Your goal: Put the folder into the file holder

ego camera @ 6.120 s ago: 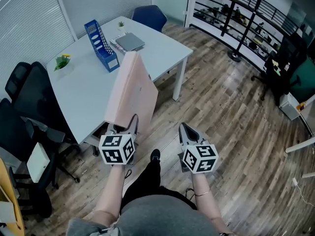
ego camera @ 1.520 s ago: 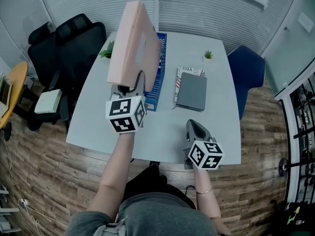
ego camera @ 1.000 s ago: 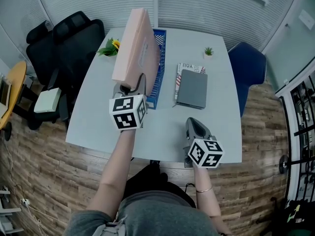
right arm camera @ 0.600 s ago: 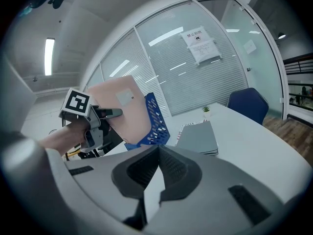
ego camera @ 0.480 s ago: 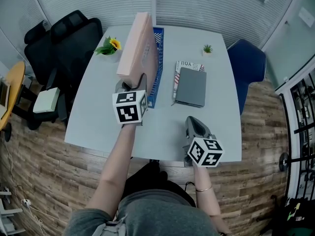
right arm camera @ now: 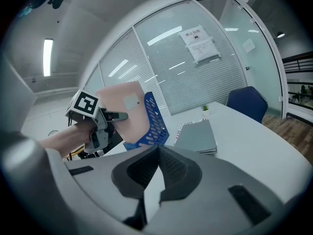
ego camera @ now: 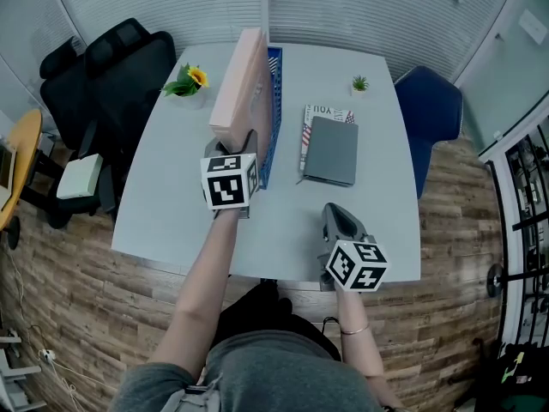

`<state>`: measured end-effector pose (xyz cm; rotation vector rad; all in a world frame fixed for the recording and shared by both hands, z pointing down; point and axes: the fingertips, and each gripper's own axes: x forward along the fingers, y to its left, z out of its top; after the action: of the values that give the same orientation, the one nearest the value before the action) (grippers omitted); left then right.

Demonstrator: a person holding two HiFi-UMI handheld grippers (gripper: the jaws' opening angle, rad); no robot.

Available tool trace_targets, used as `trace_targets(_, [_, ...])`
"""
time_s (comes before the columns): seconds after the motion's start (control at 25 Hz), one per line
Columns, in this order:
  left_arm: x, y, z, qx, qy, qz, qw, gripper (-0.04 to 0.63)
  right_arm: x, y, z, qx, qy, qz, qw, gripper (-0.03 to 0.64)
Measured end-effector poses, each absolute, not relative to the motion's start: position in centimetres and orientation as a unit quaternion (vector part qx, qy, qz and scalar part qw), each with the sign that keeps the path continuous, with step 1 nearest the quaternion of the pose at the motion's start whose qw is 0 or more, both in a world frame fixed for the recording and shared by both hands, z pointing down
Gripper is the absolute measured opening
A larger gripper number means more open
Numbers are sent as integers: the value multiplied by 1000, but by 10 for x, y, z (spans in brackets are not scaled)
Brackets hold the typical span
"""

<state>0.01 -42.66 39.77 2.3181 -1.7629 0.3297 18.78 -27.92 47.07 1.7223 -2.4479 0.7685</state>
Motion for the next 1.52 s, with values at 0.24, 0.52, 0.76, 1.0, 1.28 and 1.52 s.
trace_targets(0.24, [2, -430, 417, 784, -595, 133, 121, 156, 187, -280, 472, 557, -791, 251, 26, 6])
trace_targets(0.52, [0, -433, 430, 779, -596, 145, 132, 160, 186, -281, 473, 556, -791, 253, 29, 6])
trace_targets(0.76, [-1, -433, 433, 779, -596, 146, 129, 171, 184, -281, 474, 556, -791, 253, 31, 6])
trace_targets(1.0, [-1, -433, 434, 783, -590, 149, 126, 186, 177, -278, 474, 551, -794, 253, 34, 6])
trace_targets(1.28, [-6, -414, 451, 786, -582, 145, 151, 216, 176, -272, 473, 550, -796, 250, 36, 6])
trace_targets(1.52, [-14, -382, 471, 785, -575, 138, 183, 218, 172, -266, 475, 544, -799, 251, 43, 6])
